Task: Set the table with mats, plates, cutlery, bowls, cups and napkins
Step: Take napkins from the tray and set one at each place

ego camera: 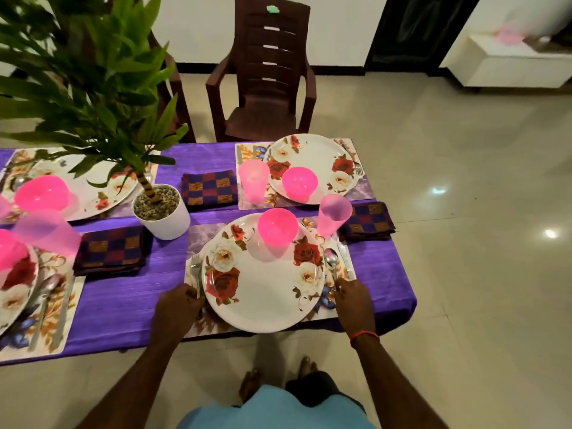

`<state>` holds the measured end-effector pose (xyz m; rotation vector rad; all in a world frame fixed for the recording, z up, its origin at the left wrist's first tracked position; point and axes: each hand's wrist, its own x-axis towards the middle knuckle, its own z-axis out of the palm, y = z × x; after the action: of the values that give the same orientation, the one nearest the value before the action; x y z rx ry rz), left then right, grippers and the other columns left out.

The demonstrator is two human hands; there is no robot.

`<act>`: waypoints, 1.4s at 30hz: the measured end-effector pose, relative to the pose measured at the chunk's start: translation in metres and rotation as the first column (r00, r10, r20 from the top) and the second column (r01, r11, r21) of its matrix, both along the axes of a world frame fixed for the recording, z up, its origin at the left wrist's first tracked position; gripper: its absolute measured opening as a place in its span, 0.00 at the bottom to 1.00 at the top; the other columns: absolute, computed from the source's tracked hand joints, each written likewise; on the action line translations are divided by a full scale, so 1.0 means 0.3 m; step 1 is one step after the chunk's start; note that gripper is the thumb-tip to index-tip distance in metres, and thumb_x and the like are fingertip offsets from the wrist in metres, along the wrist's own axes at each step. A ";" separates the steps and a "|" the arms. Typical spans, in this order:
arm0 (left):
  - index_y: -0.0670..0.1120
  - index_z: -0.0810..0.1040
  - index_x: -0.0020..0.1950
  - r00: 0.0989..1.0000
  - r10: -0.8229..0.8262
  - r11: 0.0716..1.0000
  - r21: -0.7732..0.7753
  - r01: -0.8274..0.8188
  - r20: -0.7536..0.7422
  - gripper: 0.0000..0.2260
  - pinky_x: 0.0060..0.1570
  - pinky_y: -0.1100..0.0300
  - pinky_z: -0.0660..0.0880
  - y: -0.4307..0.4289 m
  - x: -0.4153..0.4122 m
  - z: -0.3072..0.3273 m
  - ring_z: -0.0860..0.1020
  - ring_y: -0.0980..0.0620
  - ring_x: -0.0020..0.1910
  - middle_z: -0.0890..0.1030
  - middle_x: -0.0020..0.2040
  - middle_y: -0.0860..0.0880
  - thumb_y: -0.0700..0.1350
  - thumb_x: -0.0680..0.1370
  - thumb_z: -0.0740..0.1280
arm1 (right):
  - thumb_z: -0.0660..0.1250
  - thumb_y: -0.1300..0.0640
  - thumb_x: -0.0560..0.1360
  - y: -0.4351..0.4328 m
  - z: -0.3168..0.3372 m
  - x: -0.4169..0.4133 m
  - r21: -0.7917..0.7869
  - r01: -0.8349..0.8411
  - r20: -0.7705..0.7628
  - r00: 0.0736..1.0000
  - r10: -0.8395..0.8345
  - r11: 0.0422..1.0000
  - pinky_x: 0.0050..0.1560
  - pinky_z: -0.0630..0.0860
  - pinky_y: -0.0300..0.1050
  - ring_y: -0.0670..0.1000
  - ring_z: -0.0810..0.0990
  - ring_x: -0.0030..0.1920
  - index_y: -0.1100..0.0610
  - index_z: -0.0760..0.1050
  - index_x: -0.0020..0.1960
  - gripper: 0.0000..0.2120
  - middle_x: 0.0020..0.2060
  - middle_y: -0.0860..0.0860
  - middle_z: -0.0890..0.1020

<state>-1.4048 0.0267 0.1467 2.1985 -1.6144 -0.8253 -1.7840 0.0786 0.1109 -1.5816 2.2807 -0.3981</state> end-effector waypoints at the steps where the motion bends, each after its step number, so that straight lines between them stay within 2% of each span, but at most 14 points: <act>1: 0.42 0.83 0.46 1.000 -0.004 1.000 -0.009 0.004 0.002 0.04 0.41 0.56 0.68 0.001 -0.006 0.002 0.76 0.50 0.39 0.81 0.39 0.48 0.42 0.77 0.74 | 0.65 0.61 0.80 0.000 0.006 0.005 0.010 -0.004 0.016 1.000 0.003 1.000 0.56 0.78 0.51 0.58 0.78 0.55 0.58 0.79 0.64 0.13 0.53 0.58 0.81; 6: 0.40 0.83 0.45 0.998 0.029 0.999 -0.036 -0.031 -0.064 0.04 0.36 0.59 0.69 0.004 -0.003 -0.005 0.79 0.50 0.35 0.82 0.36 0.47 0.40 0.77 0.75 | 0.67 0.60 0.81 -0.016 0.032 0.017 0.034 -0.031 0.039 0.999 0.030 0.999 0.60 0.76 0.49 0.57 0.78 0.59 0.58 0.76 0.70 0.18 0.58 0.59 0.79; 9: 0.40 0.83 0.45 0.998 0.008 0.999 -0.045 -0.011 -0.058 0.03 0.33 0.61 0.69 0.004 0.000 -0.014 0.79 0.51 0.34 0.81 0.35 0.47 0.39 0.77 0.74 | 0.67 0.59 0.80 -0.031 0.030 0.017 0.057 -0.033 0.066 0.997 0.029 0.998 0.60 0.76 0.49 0.57 0.77 0.58 0.57 0.75 0.70 0.18 0.57 0.59 0.78; 12: 0.39 0.84 0.46 0.999 -0.010 0.999 -0.045 0.008 -0.037 0.03 0.34 0.60 0.69 0.005 -0.005 -0.013 0.80 0.50 0.35 0.83 0.37 0.45 0.39 0.78 0.74 | 0.64 0.60 0.82 -0.048 0.025 0.016 0.046 0.011 0.098 0.995 -0.015 0.999 0.59 0.77 0.49 0.56 0.78 0.57 0.57 0.76 0.69 0.16 0.56 0.59 0.78; 16: 0.38 0.85 0.47 0.999 -0.033 0.998 -0.052 0.033 0.003 0.03 0.36 0.61 0.66 -0.001 -0.004 -0.014 0.76 0.53 0.35 0.85 0.40 0.42 0.39 0.77 0.74 | 0.62 0.61 0.83 -0.061 0.017 0.025 0.036 0.057 0.108 0.992 -0.060 0.998 0.59 0.75 0.45 0.55 0.78 0.58 0.58 0.75 0.71 0.17 0.58 0.59 0.79; 19: 0.39 0.85 0.48 0.999 -0.048 0.998 -0.036 0.049 0.022 0.03 0.36 0.62 0.67 -0.004 0.003 -0.019 0.75 0.54 0.35 0.85 0.40 0.42 0.39 0.78 0.74 | 0.60 0.61 0.84 -0.061 0.011 0.030 0.012 0.092 0.128 0.987 -0.093 0.996 0.56 0.73 0.39 0.51 0.77 0.55 0.58 0.75 0.71 0.16 0.57 0.58 0.79; 23: 0.39 0.85 0.48 0.996 -0.078 0.997 -0.018 0.079 0.043 0.03 0.37 0.59 0.68 -0.018 0.004 -0.017 0.76 0.52 0.36 0.84 0.40 0.44 0.38 0.78 0.73 | 0.61 0.59 0.84 -0.059 0.005 0.022 -0.010 0.121 0.142 0.983 -0.118 0.993 0.51 0.73 0.37 0.49 0.77 0.52 0.58 0.78 0.67 0.14 0.54 0.56 0.81; 25: 0.39 0.85 0.48 0.995 -0.090 0.996 -0.018 0.091 0.047 0.02 0.35 0.61 0.67 -0.022 0.001 -0.013 0.76 0.54 0.35 0.84 0.39 0.44 0.37 0.78 0.73 | 0.65 0.57 0.82 -0.045 0.007 0.004 -0.052 0.170 0.086 0.983 -0.165 0.984 0.51 0.78 0.43 0.52 0.79 0.53 0.57 0.79 0.64 0.13 0.52 0.56 0.81; 27: 0.39 0.85 0.48 0.995 -0.093 0.995 -0.016 0.094 0.045 0.02 0.35 0.63 0.67 -0.021 0.000 -0.011 0.76 0.56 0.34 0.84 0.39 0.44 0.37 0.77 0.73 | 0.70 0.56 0.79 -0.023 0.002 -0.015 -0.058 0.170 -0.057 0.983 -0.173 0.984 0.53 0.80 0.49 0.55 0.78 0.56 0.56 0.79 0.66 0.16 0.54 0.57 0.81; 30: 0.39 0.85 0.50 0.995 -0.096 0.995 0.001 0.096 0.039 0.03 0.36 0.64 0.68 -0.023 0.003 -0.014 0.76 0.57 0.35 0.84 0.39 0.46 0.38 0.78 0.73 | 0.72 0.56 0.77 -0.003 -0.014 -0.030 0.010 0.141 -0.194 0.971 -0.137 0.990 0.57 0.78 0.46 0.55 0.76 0.59 0.54 0.78 0.67 0.19 0.58 0.56 0.79; 34: 0.41 0.85 0.49 0.991 -0.117 0.993 -0.011 0.118 0.064 0.02 0.36 0.64 0.67 -0.031 0.009 -0.018 0.74 0.59 0.35 0.84 0.39 0.47 0.39 0.77 0.74 | 0.70 0.56 0.79 -0.007 -0.017 -0.034 0.032 0.149 -0.154 0.978 -0.142 0.988 0.57 0.77 0.41 0.52 0.75 0.61 0.53 0.78 0.67 0.17 0.59 0.54 0.78; 36: 0.41 0.85 0.47 0.988 -0.133 0.991 -0.013 0.134 0.074 0.02 0.36 0.65 0.66 -0.033 0.014 -0.017 0.74 0.59 0.34 0.83 0.39 0.47 0.39 0.77 0.75 | 0.72 0.56 0.78 -0.005 -0.023 -0.042 0.032 0.115 -0.181 0.978 -0.108 0.993 0.57 0.78 0.43 0.53 0.76 0.59 0.54 0.78 0.66 0.17 0.58 0.55 0.80; 40: 0.42 0.85 0.47 0.986 -0.145 0.989 -0.008 0.146 0.085 0.02 0.41 0.59 0.72 -0.029 0.026 -0.018 0.80 0.51 0.40 0.84 0.40 0.47 0.39 0.76 0.74 | 0.72 0.59 0.77 0.015 -0.040 -0.065 0.039 0.073 -0.215 0.975 -0.063 0.997 0.55 0.79 0.47 0.56 0.79 0.56 0.56 0.81 0.63 0.15 0.54 0.58 0.81; 42: 0.43 0.85 0.47 0.986 -0.141 0.990 -0.011 0.143 0.092 0.02 0.42 0.57 0.74 -0.028 0.032 -0.021 0.81 0.49 0.41 0.85 0.41 0.47 0.41 0.76 0.74 | 0.72 0.61 0.76 0.022 -0.036 -0.069 0.055 0.059 -0.226 0.973 -0.045 0.997 0.54 0.80 0.49 0.57 0.80 0.55 0.57 0.82 0.61 0.14 0.53 0.59 0.82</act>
<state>-1.3953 0.0181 0.1404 2.1576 -1.8323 -0.7546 -1.8048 0.0854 0.1000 -1.6116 2.4798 -0.1657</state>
